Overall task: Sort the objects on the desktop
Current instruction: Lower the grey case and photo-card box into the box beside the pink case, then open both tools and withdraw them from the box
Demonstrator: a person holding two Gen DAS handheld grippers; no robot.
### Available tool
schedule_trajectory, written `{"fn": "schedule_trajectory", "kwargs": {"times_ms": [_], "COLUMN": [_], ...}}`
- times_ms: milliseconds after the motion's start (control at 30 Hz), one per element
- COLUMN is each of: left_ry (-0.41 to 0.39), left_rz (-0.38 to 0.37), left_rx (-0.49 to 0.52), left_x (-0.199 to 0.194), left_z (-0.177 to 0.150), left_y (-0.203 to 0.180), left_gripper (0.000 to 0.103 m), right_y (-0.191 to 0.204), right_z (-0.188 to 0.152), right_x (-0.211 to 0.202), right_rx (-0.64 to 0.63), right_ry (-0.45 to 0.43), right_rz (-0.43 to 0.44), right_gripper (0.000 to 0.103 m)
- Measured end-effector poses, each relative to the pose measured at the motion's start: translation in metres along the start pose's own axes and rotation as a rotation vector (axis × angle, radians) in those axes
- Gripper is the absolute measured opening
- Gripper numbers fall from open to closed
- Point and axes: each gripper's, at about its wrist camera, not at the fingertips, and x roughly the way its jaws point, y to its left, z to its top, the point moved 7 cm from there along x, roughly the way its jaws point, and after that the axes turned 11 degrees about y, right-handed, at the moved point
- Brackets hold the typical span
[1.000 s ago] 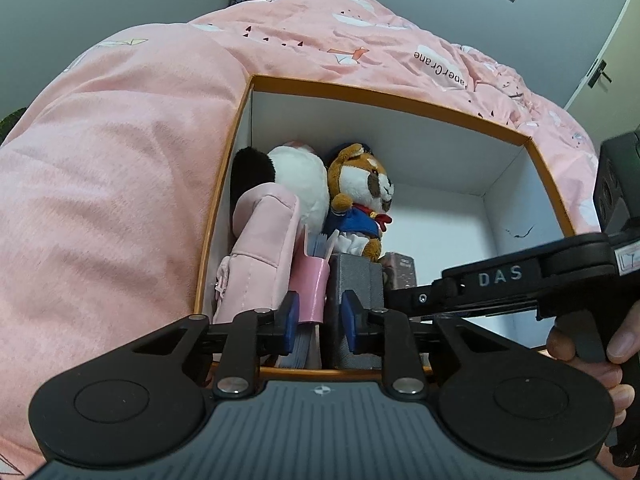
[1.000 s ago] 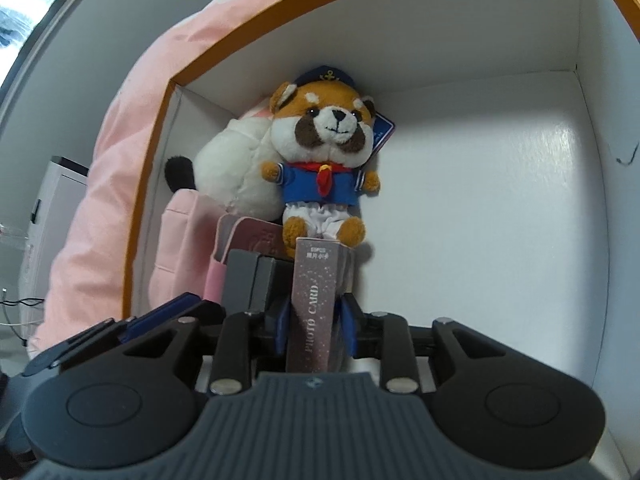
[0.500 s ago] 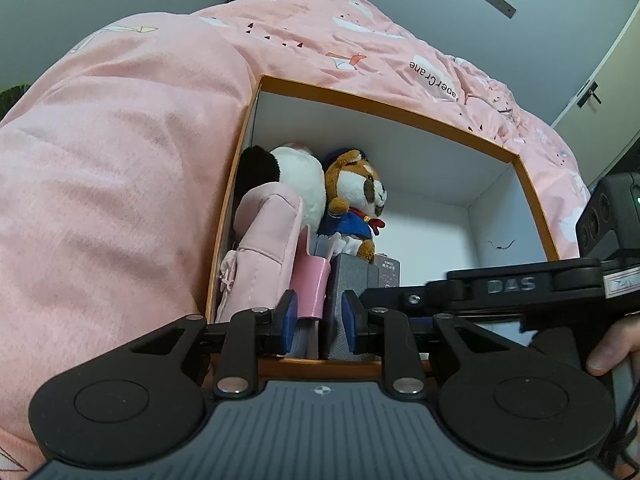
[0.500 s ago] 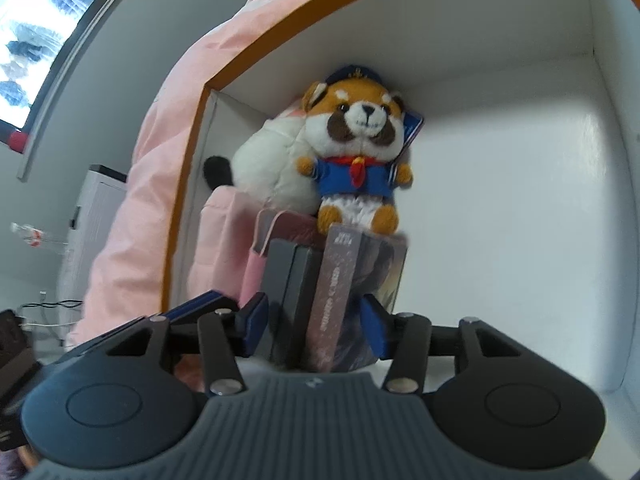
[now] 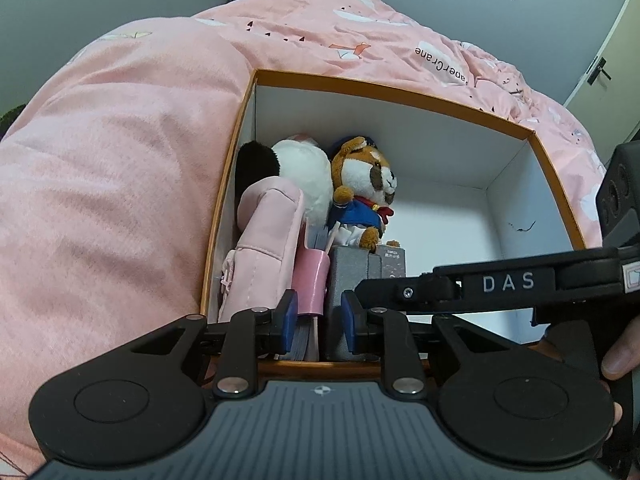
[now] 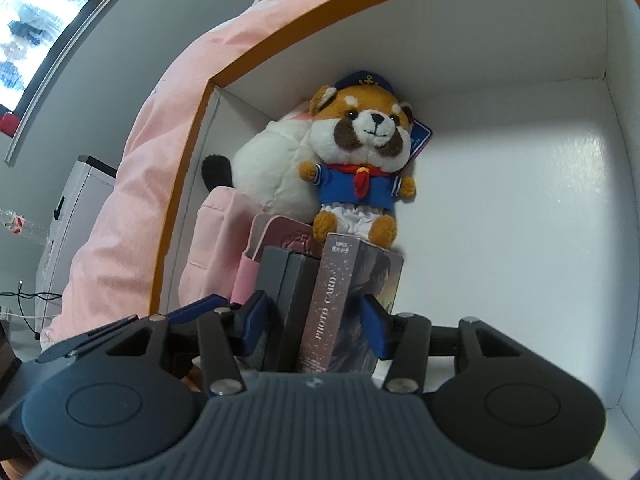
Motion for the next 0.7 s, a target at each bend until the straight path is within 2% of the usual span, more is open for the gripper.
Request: {"fn": "schedule_trajectory", "kwargs": {"times_ms": [133, 233, 467, 533, 600, 700], "left_ry": [-0.014, -0.026, -0.06, -0.068, -0.074, -0.078], "left_rz": [0.017, 0.033, 0.078, 0.074, 0.071, 0.064], "left_rx": [0.012, 0.024, 0.066, 0.075, 0.081, 0.1], "left_x": [-0.003, -0.009, -0.029, -0.035, -0.042, -0.049], "left_z": [-0.001, -0.002, -0.002, -0.002, -0.002, -0.003], "left_y": [-0.002, -0.003, -0.015, -0.02, -0.025, -0.033], "left_gripper": [0.027, 0.027, 0.027, 0.027, 0.027, 0.028], "right_y": [0.0, 0.002, 0.014, 0.018, 0.021, 0.022], "right_z": [-0.003, -0.005, -0.015, -0.019, -0.023, -0.03], "right_x": [-0.006, -0.016, -0.04, -0.049, -0.058, -0.074], "right_rx": [-0.014, -0.062, -0.18, -0.223, -0.251, -0.266], "right_ry": [-0.026, -0.074, -0.17, -0.202, -0.234, -0.281], "right_rz": [-0.015, -0.072, -0.145, -0.175, -0.19, -0.198], "right_gripper": [0.053, 0.053, 0.053, 0.055, 0.064, 0.065]}}
